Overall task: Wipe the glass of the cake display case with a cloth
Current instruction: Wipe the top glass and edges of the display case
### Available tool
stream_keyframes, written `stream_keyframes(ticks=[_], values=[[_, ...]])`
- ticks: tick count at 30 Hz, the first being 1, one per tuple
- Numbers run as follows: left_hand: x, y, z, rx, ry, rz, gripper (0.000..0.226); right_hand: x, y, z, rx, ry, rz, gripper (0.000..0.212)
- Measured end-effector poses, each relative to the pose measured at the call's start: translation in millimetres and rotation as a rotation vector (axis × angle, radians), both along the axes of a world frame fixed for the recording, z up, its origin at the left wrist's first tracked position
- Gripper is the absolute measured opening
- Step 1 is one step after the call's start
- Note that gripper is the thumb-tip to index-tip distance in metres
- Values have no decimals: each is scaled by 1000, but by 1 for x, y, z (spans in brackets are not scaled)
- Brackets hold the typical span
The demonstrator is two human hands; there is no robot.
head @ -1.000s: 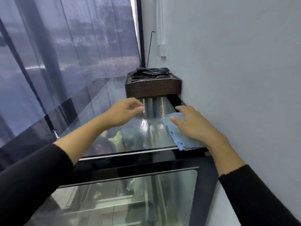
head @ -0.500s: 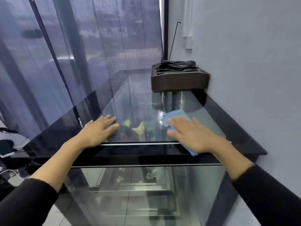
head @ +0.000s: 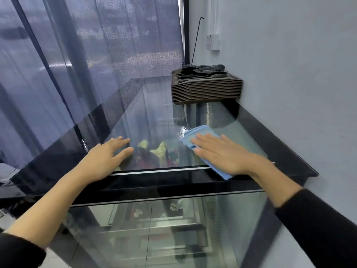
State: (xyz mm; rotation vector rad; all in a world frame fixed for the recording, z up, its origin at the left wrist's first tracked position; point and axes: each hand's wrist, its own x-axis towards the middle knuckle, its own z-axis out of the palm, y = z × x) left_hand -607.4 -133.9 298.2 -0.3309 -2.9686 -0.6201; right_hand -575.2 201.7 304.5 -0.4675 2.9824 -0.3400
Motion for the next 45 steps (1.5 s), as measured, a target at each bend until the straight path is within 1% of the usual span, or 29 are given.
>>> stream_keyframes(ticks=[2,3,4,7,9,10,11,12,13,15,16,17,19,22,24,26,28,30,32,34,36,38,40,42,43,45], values=[[3,1,4,36,19,6,63,6,29,5,-103,-121,35,51],[3,1,6,54,35,8,60,-3,50,7,-125,-137,-6,49],[3,1,8,78,51,5,54,-16,70,8,-114,-97,-90,48],[-11,-1,10,118,91,-10,37,-73,109,2,25,135,-381,42],[-34,-3,11,93,96,-2,36,-107,93,0,191,136,-485,32],[-47,-3,12,87,95,16,38,-122,76,2,246,112,-510,31],[-61,-2,14,84,92,37,41,-136,58,3,275,112,-491,32],[-76,-2,15,79,82,53,45,-146,39,4,274,121,-411,32],[-91,-1,17,65,64,63,49,-151,22,3,259,134,-271,34],[-117,-2,19,-5,32,61,57,-143,-3,1,128,70,-25,43],[-125,-3,19,-39,12,52,62,-136,-5,2,48,8,34,48],[-132,-6,17,-52,-16,42,69,-133,3,6,-18,-37,49,50],[-137,-11,12,-44,-61,20,79,-137,35,11,-37,-46,-29,47],[-140,-12,3,-82,-49,19,64,-159,86,13,-43,96,-319,43],[-141,-9,1,-100,-28,31,63,-184,87,10,58,117,-484,39],[-141,-8,0,-106,-32,30,66,-208,67,7,69,116,-554,48],[-142,-9,-1,-106,-33,32,66,-225,40,5,91,114,-521,62],[-143,-10,-2,-109,-34,29,64,-226,8,6,113,84,-409,66],[-142,-11,-3,-116,-43,21,64,-207,-18,6,109,81,-184,59],[-142,-12,-3,-116,-50,11,66,-184,-22,4,41,103,57,52],[-141,-12,-2,-112,-55,6,68,-177,1,9,-15,29,154,48],[-142,-12,-3,-121,-51,6,70,-186,35,10,4,22,95,46],[-142,-11,-3,-129,-44,16,67,-202,58,8,33,70,-107,48],[-141,-10,-3,-125,-35,26,62,-218,50,2,79,88,-277,53],[-141,-9,-3,-123,-31,27,62,-223,33,-1,103,78,-289,56],[-141,-8,0,-122,-23,30,61,-221,-12,-3,110,49,-188,59]])
